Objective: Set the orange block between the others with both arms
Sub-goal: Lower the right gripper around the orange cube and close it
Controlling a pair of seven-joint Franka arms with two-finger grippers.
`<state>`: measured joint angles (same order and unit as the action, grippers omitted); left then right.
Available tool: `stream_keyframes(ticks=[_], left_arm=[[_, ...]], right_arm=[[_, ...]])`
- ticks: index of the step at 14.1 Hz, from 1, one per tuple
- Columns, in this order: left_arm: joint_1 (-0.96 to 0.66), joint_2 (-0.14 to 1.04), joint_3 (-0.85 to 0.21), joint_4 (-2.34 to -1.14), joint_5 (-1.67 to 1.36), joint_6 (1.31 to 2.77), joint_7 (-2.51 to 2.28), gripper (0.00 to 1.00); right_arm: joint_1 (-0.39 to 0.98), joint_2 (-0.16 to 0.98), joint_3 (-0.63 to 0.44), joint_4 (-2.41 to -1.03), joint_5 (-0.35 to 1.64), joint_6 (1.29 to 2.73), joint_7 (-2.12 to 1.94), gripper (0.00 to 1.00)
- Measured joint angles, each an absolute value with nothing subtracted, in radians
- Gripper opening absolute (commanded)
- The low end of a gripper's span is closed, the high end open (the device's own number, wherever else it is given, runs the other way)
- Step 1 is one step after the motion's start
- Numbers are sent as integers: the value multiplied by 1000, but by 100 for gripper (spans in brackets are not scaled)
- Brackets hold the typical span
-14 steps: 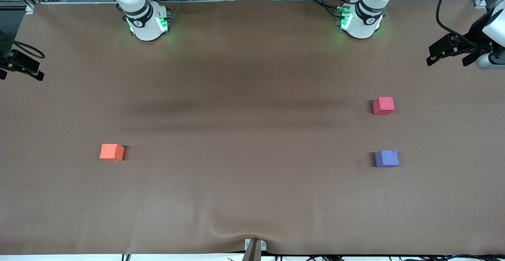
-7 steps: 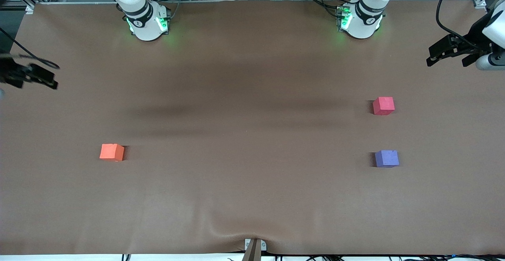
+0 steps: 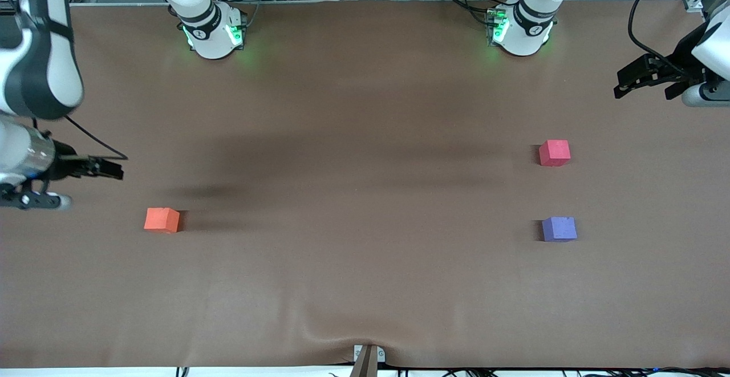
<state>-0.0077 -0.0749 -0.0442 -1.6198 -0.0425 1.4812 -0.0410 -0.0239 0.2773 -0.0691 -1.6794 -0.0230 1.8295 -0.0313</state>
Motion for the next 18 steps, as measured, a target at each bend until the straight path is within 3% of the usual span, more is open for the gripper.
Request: stream_keyframes(ticks=[12, 18], left_arm=[[-4, -74, -42, -1620, -42, 1476, -41, 100], [-4, -74, -42, -1618, -42, 1476, -41, 100]], right_arm=[[-28, 613, -64, -1658, -67, 2186, -34, 100], [-28, 646, -64, -1654, -57, 2195, -33, 100]])
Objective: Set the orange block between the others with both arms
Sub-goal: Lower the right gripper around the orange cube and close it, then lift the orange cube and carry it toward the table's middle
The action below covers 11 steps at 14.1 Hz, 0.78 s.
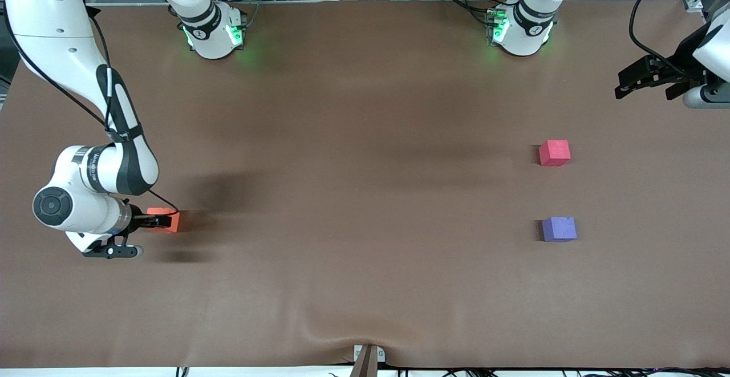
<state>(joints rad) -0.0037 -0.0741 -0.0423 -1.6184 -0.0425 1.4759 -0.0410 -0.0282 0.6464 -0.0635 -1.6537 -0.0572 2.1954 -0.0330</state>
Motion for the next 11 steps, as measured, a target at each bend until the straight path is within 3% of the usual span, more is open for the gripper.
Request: stream_keyframes(ticks=[9, 11], left_arm=[[3, -74, -38, -1618, -42, 1476, -41, 100], [5, -74, -36, -1618, -42, 1476, -41, 100]], right_arm=[[-28, 661, -63, -1687, -55, 2185, -33, 100], [-28, 661, -63, -1687, -55, 2185, -33, 55]])
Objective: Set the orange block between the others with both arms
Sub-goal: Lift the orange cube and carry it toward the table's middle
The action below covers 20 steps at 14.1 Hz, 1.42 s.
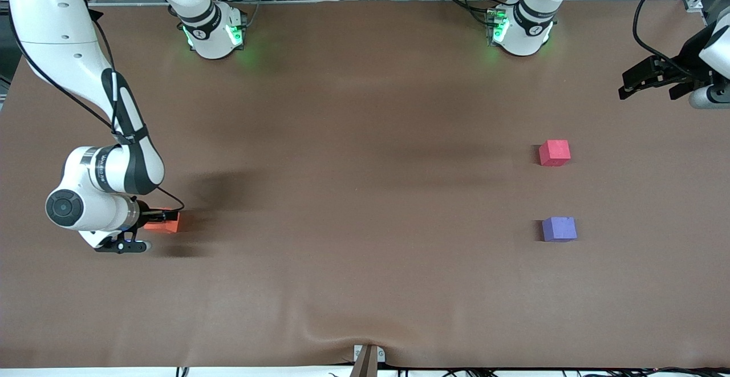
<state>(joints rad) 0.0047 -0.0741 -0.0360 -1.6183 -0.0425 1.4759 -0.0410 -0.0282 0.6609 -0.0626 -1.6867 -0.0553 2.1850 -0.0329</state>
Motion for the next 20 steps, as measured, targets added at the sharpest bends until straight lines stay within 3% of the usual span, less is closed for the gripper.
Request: stream_keyframes(ticks=[2, 3, 5, 11, 16, 20], left_arm=[[5, -74, -36, -1618, -42, 1476, -41, 100], [5, -74, -36, -1618, -42, 1476, -41, 100], [5, -74, -36, -1618, -42, 1477, -41, 100], [5, -74, -36, -1611, -42, 1478, -41, 100], [5, -74, -38, -1611, -42, 1480, -41, 100], [5, -74, -39, -1612, -42, 1480, -41, 100]], right_arm=[[-28, 661, -62, -1687, -55, 2185, -33, 20], [-28, 661, -62, -1687, -55, 2185, -33, 10], [-28, 659, -62, -1686, -54, 2184, -33, 0], [-20, 639, -47, -1668, -54, 2172, -59, 0], [21, 485, -4, -1625, -54, 1959, -70, 0], [76, 446, 94, -1600, -47, 1934, -71, 0]])
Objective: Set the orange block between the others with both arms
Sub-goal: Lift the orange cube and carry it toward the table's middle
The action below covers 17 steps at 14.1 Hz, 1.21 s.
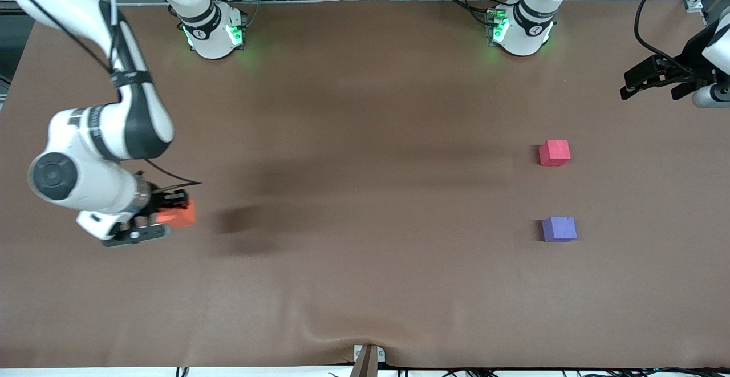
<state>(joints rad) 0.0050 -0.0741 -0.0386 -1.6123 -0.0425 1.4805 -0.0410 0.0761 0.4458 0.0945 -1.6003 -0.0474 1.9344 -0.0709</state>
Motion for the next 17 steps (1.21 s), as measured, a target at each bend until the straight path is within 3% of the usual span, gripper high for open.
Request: stream_keyframes(ticks=[3, 8, 11, 17], left_arm=[[5, -73, -39, -1622, -42, 1481, -41, 100], [5, -65, -39, -1628, -42, 1506, -35, 100], [5, -54, -41, -1628, -42, 1518, -19, 100], [0, -29, -59, -1628, -42, 1539, -16, 100]], right_arm=[[152, 487, 172, -1582, -11, 1944, -63, 0], [373, 668, 182, -1435, 61, 1996, 126, 0], [503, 718, 182, -1398, 61, 2061, 329, 0], [600, 815, 181, -1320, 61, 2108, 638, 0]])
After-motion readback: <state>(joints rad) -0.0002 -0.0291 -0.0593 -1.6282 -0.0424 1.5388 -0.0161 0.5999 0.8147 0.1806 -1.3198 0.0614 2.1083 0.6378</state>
